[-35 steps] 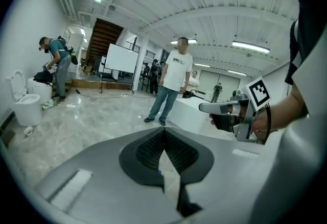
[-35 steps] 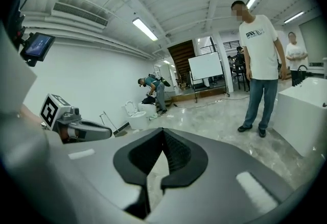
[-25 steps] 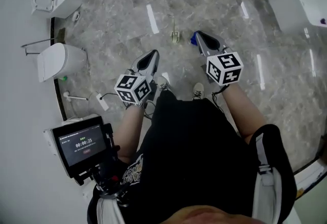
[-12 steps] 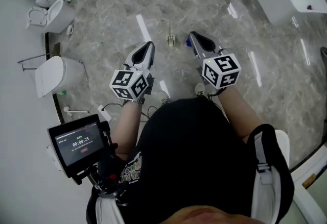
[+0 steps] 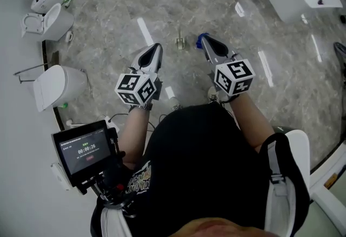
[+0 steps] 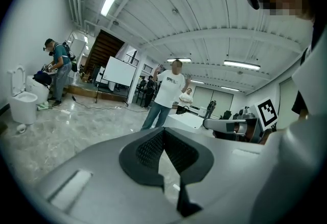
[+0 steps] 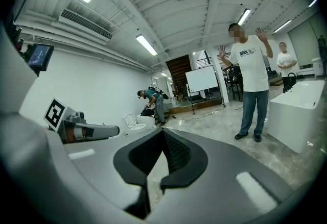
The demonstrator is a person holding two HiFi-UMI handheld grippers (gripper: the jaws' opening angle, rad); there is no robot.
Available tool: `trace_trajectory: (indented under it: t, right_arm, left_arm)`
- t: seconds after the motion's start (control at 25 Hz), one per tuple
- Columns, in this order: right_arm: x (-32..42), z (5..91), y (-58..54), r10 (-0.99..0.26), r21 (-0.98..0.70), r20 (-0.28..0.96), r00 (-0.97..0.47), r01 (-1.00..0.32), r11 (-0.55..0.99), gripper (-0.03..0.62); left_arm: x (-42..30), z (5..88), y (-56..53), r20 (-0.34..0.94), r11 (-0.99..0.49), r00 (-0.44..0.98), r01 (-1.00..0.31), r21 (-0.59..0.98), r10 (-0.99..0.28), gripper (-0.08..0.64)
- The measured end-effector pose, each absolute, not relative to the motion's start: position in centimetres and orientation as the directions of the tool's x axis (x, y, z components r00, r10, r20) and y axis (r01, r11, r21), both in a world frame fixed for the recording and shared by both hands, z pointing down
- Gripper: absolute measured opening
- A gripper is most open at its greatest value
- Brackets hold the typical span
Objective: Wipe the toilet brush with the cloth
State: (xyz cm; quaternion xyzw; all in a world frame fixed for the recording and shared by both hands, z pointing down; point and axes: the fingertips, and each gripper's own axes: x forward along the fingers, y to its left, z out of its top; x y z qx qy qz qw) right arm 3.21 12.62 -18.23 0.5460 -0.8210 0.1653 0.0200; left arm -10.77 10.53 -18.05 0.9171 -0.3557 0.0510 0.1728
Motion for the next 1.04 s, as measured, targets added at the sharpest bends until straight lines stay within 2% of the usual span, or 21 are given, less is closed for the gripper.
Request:
trace_trajectory:
  t: [0.2,0.36,0.56,1.04]
  right_arm:
    - [3.5,-19.3,12.2,-0.895,-0.231,0.196,-0.4,-0.906,0.355,0.002]
    - [1.3,-18.4,14.2,-0.872,-0.275,0.216,-0.439,-0.885,0.377,0.002]
    - [3.2,-19.9,12.6,-0.887,-0.231,0.187,-0.421,-0.897,0.377,0.002]
    - [3.5,-20.9,12.0,-0.89,-0.207,0.159,-0.428,-0.895,0.394,0.0]
  left_arm:
    - [-10.0,-18.6,10.5,0.208,-0.702,0.748,-0.663,0.261,-0.63,0.0]
    - [-12.1,-17.6,13.2,0.261,-0.673,0.724,-0.69,0.267,-0.639,0.0]
    - [-9.7,-18.8,11.2,0.197,-0.711,0.755,-0.655,0.257,-0.625,-0.001]
    - [-9.4,-19.4,10.2,0.187,-0.717,0.753,-0.658,0.231,-0.631,-0.001]
